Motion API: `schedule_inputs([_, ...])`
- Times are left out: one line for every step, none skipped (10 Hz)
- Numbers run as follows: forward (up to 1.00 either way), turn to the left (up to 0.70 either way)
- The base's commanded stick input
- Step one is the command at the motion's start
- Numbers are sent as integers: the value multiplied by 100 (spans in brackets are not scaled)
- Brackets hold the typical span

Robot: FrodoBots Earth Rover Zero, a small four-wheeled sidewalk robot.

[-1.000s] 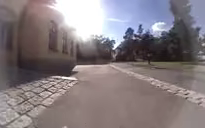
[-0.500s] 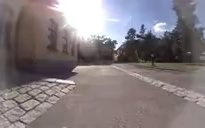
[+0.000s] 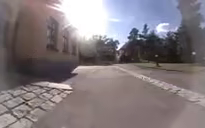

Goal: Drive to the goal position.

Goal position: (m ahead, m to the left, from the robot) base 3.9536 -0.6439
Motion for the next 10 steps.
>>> schedule_inputs([100, -12])
schedule_inputs([100, -40])
schedule_inputs([100, -40])
schedule_inputs([100, -29])
schedule_inputs([100, -18])
schedule_inputs([100, -8])
schedule_inputs([100, 0])
schedule_inputs([100, 0])
schedule_inputs([100, 0])
schedule_inputs([100, 0])
